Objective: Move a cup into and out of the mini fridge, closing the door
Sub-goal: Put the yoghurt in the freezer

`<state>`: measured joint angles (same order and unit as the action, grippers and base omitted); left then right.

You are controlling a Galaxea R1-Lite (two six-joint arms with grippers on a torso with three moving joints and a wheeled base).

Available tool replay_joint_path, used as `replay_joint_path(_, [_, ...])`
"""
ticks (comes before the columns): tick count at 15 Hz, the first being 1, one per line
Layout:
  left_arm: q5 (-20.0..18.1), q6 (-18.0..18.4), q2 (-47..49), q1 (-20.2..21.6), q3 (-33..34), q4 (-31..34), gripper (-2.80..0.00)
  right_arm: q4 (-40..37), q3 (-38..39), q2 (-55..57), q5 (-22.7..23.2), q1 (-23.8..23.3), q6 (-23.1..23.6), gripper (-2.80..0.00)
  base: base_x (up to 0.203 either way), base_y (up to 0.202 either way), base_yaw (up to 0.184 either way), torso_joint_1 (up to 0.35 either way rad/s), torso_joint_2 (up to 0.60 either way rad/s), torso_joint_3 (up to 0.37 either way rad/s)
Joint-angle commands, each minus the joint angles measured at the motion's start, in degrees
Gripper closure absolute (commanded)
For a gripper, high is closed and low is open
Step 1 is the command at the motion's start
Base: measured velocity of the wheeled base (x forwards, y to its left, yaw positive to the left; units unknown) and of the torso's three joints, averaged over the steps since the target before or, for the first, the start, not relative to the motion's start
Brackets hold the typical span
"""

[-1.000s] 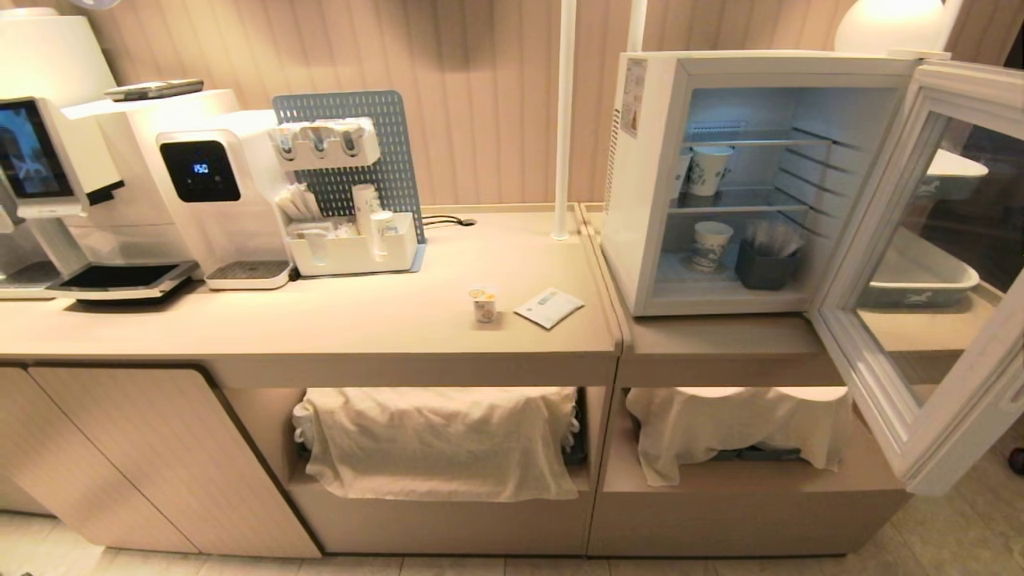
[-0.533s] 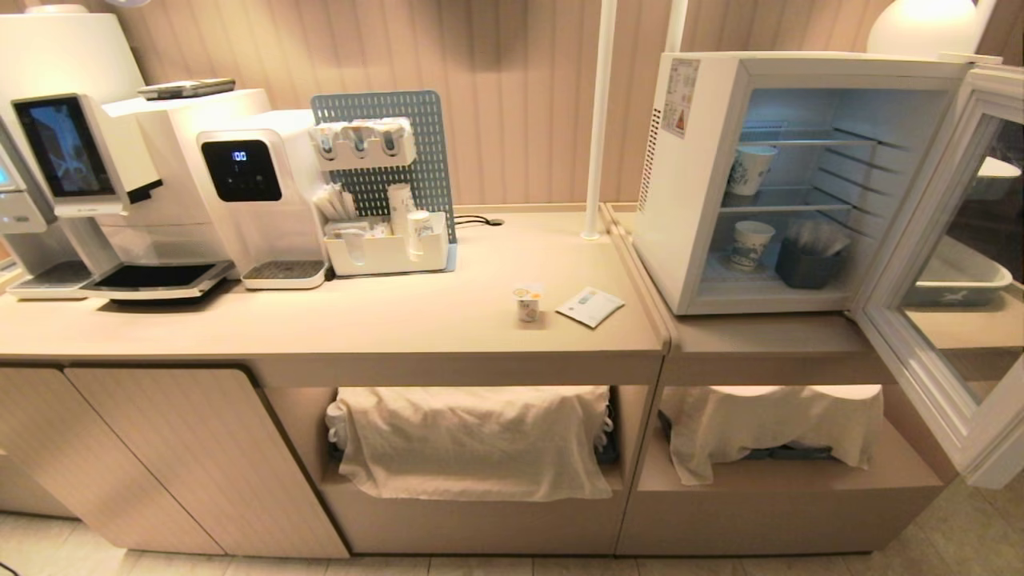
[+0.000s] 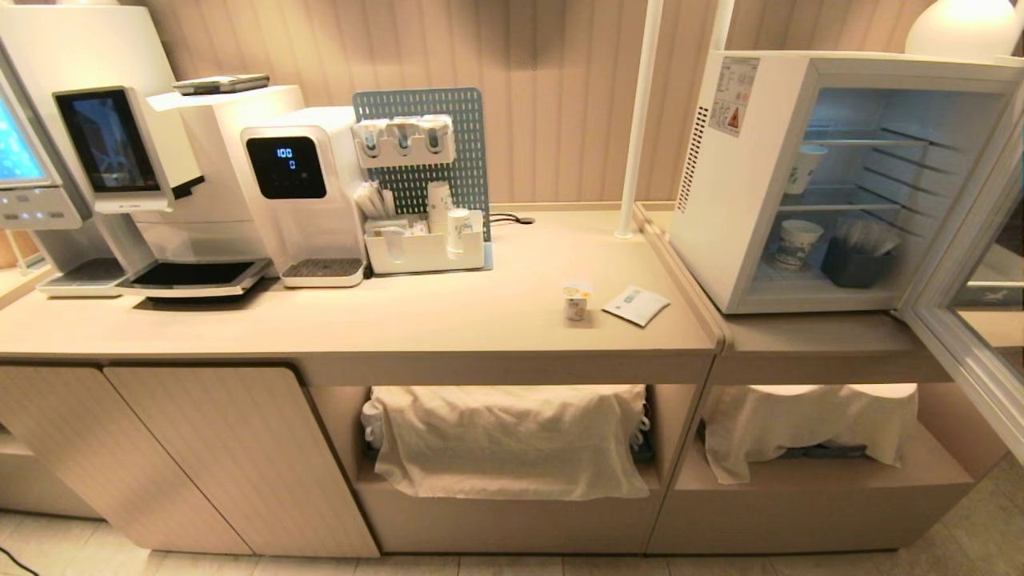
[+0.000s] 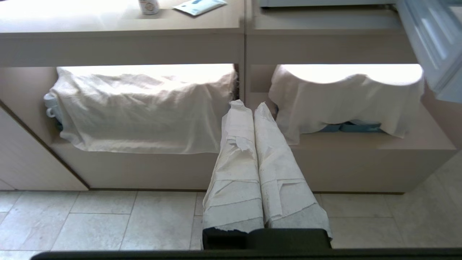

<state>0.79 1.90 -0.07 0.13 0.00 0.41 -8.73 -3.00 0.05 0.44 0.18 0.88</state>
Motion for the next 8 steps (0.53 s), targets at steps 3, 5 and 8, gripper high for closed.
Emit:
replay_joint_path(3, [-0.09,0.12,0.07,0.04,0.09,0.02,0.00,-0.06,0.01,0.04,0.00,-0.01,0.00,0.00,0.000,0.018,0.001,0.001,0.00,0.001])
replay_joint_path(5, [-0.09,0.12,0.07,0.04,0.00,0.02,0.00,-0.06,0.01,0.04,0.00,-0.01,0.09,0.00,0.100,0.005,-0.004,0.002,0.00,0.000])
replay_joint_path(8, [-0.09,0.12,0.07,0.04,0.00,0.02,0.00,-0.06,0.01,0.04,0.00,-0.01,0.01,0.00,0.191,0.000,0.000,-0.002,0.00,-0.001])
